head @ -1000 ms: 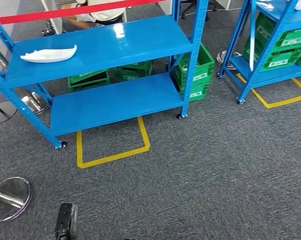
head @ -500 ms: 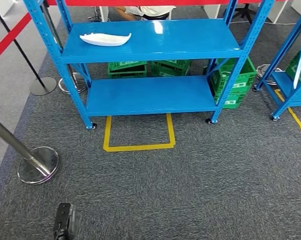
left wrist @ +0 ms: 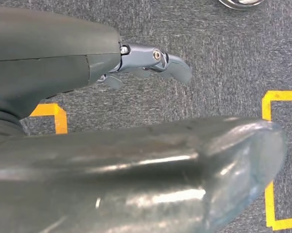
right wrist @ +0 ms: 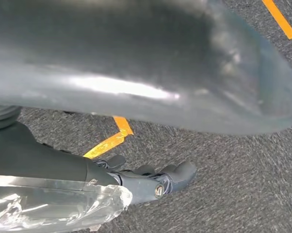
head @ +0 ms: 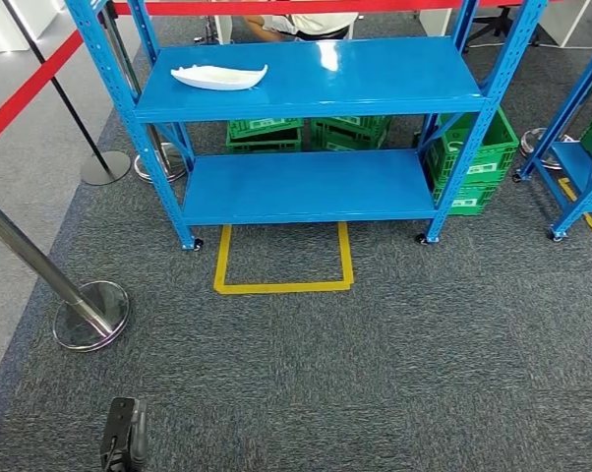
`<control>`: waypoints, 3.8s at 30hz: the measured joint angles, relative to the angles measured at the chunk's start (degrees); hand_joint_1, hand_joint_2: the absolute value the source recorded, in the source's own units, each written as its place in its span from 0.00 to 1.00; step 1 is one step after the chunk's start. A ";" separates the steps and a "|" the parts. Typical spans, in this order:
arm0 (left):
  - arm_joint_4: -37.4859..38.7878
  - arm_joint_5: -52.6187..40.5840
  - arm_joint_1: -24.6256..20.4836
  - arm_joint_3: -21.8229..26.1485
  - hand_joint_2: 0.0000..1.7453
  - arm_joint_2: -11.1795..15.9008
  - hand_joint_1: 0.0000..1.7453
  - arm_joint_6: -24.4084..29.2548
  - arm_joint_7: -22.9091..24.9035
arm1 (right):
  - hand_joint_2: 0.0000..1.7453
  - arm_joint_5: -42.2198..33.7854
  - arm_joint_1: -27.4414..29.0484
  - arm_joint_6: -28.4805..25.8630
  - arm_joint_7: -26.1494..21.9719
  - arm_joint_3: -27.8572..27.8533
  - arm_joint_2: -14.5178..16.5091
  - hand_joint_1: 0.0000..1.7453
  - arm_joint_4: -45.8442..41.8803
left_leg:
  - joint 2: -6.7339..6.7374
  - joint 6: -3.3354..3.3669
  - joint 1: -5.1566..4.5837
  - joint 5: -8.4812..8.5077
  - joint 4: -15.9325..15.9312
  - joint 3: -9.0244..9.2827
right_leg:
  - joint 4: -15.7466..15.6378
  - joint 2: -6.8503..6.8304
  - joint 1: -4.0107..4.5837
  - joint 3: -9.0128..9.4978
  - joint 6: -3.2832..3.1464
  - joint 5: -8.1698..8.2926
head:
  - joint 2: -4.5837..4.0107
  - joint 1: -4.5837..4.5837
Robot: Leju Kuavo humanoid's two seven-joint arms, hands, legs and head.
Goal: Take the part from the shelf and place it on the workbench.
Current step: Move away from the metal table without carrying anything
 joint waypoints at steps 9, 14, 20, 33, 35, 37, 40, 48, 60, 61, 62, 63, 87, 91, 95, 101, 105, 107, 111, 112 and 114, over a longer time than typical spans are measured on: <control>0.00 0.32 -0.03 0.02 0.00 0.04 0.00 0.17 -0.15 | 0.00 1.19 -0.90 0.51 -1.16 -1.07 0.00 0.00 0.29 | 0.47 1.60 0.55 0.53 -2.85 1.15 | 5.32 -0.88 -0.40 -2.61 1.69 -3.75 | 0.00 0.40; 0.05 0.50 0.26 0.13 0.00 0.09 0.00 0.43 -0.15 | 0.00 2.04 -1.39 0.96 -1.58 -1.92 -0.01 0.00 1.43 | 0.47 0.64 1.10 -0.64 -2.17 1.38 | 12.18 -1.42 -1.80 -6.70 3.55 -4.66 | 0.00 0.47; 0.07 0.49 0.40 0.35 0.00 0.19 0.00 0.85 -0.34 | 0.00 3.66 -2.54 2.04 -2.80 -3.12 0.00 0.00 3.26 | 0.27 -1.84 1.51 -4.19 1.03 1.47 | 2.29 -1.02 -2.31 -1.28 2.18 -1.45 | -0.01 0.40; 0.08 0.26 1.79 0.90 0.00 -0.18 0.00 1.19 -0.46 | 0.00 6.25 -3.48 3.18 -3.98 -5.66 0.04 0.00 6.08 | 4.72 -0.09 0.03 4.94 4.21 -8.09 | -2.86 -2.29 -1.91 10.82 1.38 -8.56 | 0.00 -1.10; 0.05 -0.08 1.85 1.11 0.00 -0.30 0.00 1.39 -0.43 | 0.00 7.46 -4.10 3.52 -4.56 -6.22 0.03 0.00 6.81 | 4.79 0.24 -0.21 2.48 2.74 -6.70 | -4.23 -2.33 -1.81 12.71 2.44 -8.23 | 0.02 -1.22; -0.01 -0.39 1.97 1.43 0.00 -0.42 0.00 1.52 -0.45 | 0.00 8.33 -4.97 3.80 -5.03 -6.64 0.02 0.00 7.38 | 4.41 0.70 0.07 0.73 1.60 -4.71 | -1.10 -2.34 -1.86 12.07 3.25 -5.98 | 0.02 -1.17; -0.03 -0.61 2.59 1.82 0.00 -0.41 0.00 1.65 -0.46 | 0.00 8.83 -5.90 4.04 -5.34 -7.49 0.02 0.00 8.53 | 3.95 1.43 0.20 -1.60 -0.29 -0.22 | 11.21 -2.19 -1.64 4.41 3.11 -6.03 | 0.01 -0.71; 0.11 -1.43 3.71 2.90 0.00 -0.79 0.00 1.71 -0.33 | 0.00 10.20 -5.24 4.80 -5.78 -9.62 0.02 0.00 11.22 | -0.74 0.95 0.06 -9.21 -1.63 10.24 | 3.31 1.41 -1.61 -11.12 2.61 3.27 | -0.01 0.02; -0.48 -4.03 2.99 4.04 0.00 -1.57 0.00 2.32 -0.01 | 0.00 14.19 -8.55 6.84 -8.22 -13.31 0.02 0.00 13.67 | 3.70 -2.00 0.25 -13.13 12.87 -1.62 | 1.79 -3.37 -1.26 -4.84 -0.25 2.88 | 0.00 -0.87; -0.58 -4.20 3.13 4.21 0.00 -1.58 0.00 2.32 0.00 | 0.00 14.31 -8.71 7.13 -8.36 -13.67 0.02 0.00 13.86 | 3.92 -1.80 0.24 -9.75 9.50 -0.96 | 1.78 -3.61 -1.26 -4.14 -0.14 2.41 | 0.00 -0.90; -0.67 -4.34 3.23 4.37 0.00 -1.59 0.00 2.31 0.00 | 0.00 14.40 -8.89 7.44 -8.49 -14.02 0.02 0.00 14.04 | 4.27 -1.57 0.16 -6.92 6.12 -0.23 | 1.87 -3.81 -1.18 -3.53 0.03 1.99 | 0.00 -0.91; -0.76 -4.49 3.28 4.49 0.00 -1.64 0.00 2.29 0.00 | 0.00 14.47 -9.02 7.72 -8.58 -14.36 0.02 0.00 14.19 | 4.60 -1.30 0.07 -5.22 3.56 0.36 | 1.90 -4.00 -1.09 -3.17 0.27 1.66 | 0.00 -0.94; -3.86 -8.56 4.61 8.73 1.00 -3.41 0.00 -0.42 2.26 | 1.00 20.86 -11.43 14.15 -10.80 -23.47 -0.28 0.00 17.02 | 4.70 0.04 -0.08 -4.04 1.35 1.55 | 0.27 -4.37 -0.78 -1.36 1.61 0.86 | 0.00 -0.91; -4.72 -9.85 5.37 10.02 0.00 -3.82 0.00 -3.85 3.47 | 1.00 22.58 -12.49 17.72 -11.65 -26.19 -0.40 0.00 17.37 | 4.70 0.03 -0.04 -4.03 1.34 1.57 | 0.28 -4.37 -0.75 -1.36 1.61 0.86 | 0.00 -0.92; -6.20 -9.16 5.72 12.66 0.00 -4.69 0.00 -6.15 3.16 | 1.00 22.27 -13.51 19.37 -13.32 -28.76 -0.46 0.00 17.70 | 4.70 0.03 -0.04 -4.01 1.34 1.57 | 0.29 -4.38 -0.75 -1.32 1.61 0.86 | 0.00 -0.91; -7.31 -9.19 5.85 14.69 0.00 -5.47 0.00 -6.21 3.24 | 0.00 22.23 -14.43 19.98 -13.67 -30.50 -0.52 0.00 18.25 | 4.70 0.03 -0.05 -4.01 1.34 1.57 | 0.29 -4.37 -0.76 -1.32 1.62 0.86 | 0.00 -0.90; -8.85 -9.79 6.17 16.35 0.00 -6.16 0.00 -6.57 3.15 | 0.00 20.79 -14.58 21.61 -14.51 -30.97 -0.55 0.00 18.41 | 4.70 0.03 -0.05 -4.02 1.34 1.57 | 0.29 -4.37 -0.76 -1.33 1.65 0.84 | 0.00 -0.91; -10.31 -9.95 6.37 17.77 0.00 -6.79 0.00 -7.40 3.02 | 0.00 19.55 -14.55 22.11 -14.99 -30.98 -0.56 0.00 18.36 | 4.70 0.03 -0.05 -4.02 1.34 1.57 | 0.29 -4.37 -0.76 -1.33 1.65 0.83 | 0.00 -0.91; -13.02 -10.23 6.81 19.85 0.00 -7.89 0.00 -8.52 3.00 | 0.00 18.28 -14.53 22.40 -15.25 -30.98 -0.57 0.00 18.18 | 4.70 0.03 -0.05 -4.02 1.34 1.57 | 0.29 -4.37 -0.75 -1.33 1.66 0.83 | 0.00 -0.90; -13.47 -10.27 6.87 20.17 0.00 -8.09 0.00 -8.57 3.00 | 0.00 18.22 -14.53 22.40 -15.26 -30.98 -0.57 0.00 18.18 | 4.70 0.03 -0.05 -4.02 1.34 1.57 | 0.29 -4.37 -0.75 -1.33 1.66 0.83 | 0.00 -0.90; -14.17 -10.29 6.97 20.65 0.00 -8.41 0.00 -8.59 3.03 | 0.00 18.21 -14.53 22.41 -15.27 -30.98 -0.57 0.00 18.18 | 4.70 0.03 -0.05 -4.02 1.34 1.57 | 0.29 -4.37 -0.76 -1.33 1.66 0.83 | 0.00 -0.91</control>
